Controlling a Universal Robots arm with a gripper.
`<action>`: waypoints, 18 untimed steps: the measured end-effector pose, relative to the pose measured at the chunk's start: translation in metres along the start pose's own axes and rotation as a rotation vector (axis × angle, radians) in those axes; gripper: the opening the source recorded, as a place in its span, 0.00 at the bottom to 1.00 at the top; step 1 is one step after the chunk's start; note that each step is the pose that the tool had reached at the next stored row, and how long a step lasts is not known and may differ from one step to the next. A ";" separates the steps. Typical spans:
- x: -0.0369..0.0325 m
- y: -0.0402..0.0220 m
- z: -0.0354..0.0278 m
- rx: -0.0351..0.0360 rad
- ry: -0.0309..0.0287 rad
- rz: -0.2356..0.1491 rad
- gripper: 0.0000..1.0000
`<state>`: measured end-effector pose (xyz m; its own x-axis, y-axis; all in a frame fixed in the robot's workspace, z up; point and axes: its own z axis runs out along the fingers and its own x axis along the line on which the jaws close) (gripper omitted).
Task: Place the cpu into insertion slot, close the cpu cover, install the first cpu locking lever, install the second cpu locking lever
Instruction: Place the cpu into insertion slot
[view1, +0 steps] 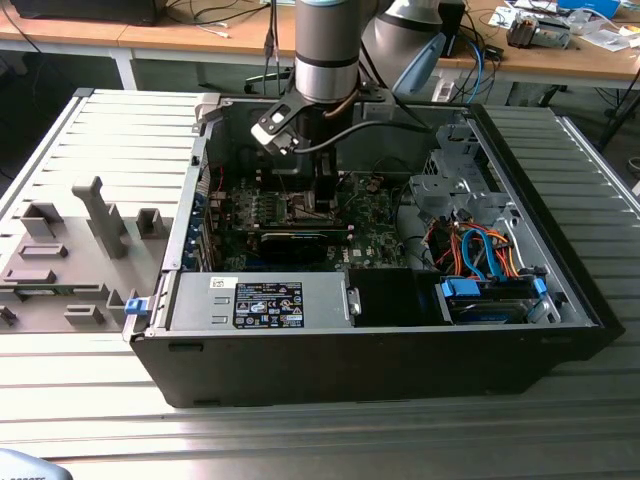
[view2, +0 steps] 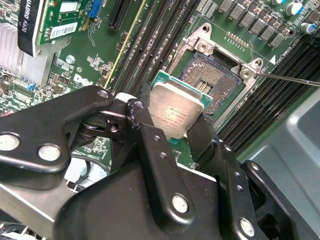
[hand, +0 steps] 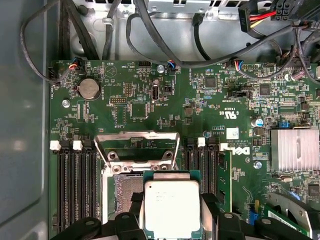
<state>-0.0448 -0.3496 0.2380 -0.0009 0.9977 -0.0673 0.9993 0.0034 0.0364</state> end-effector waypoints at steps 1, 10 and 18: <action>0.0001 -0.0001 0.0003 0.0000 -0.0001 0.000 0.54; 0.0059 -0.0003 0.0012 -0.0002 0.0001 -0.002 0.54; 0.0094 -0.0004 0.0018 -0.0002 0.0002 -0.003 0.54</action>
<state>-0.0451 -0.3404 0.2356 -0.0036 0.9977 -0.0672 0.9993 0.0060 0.0364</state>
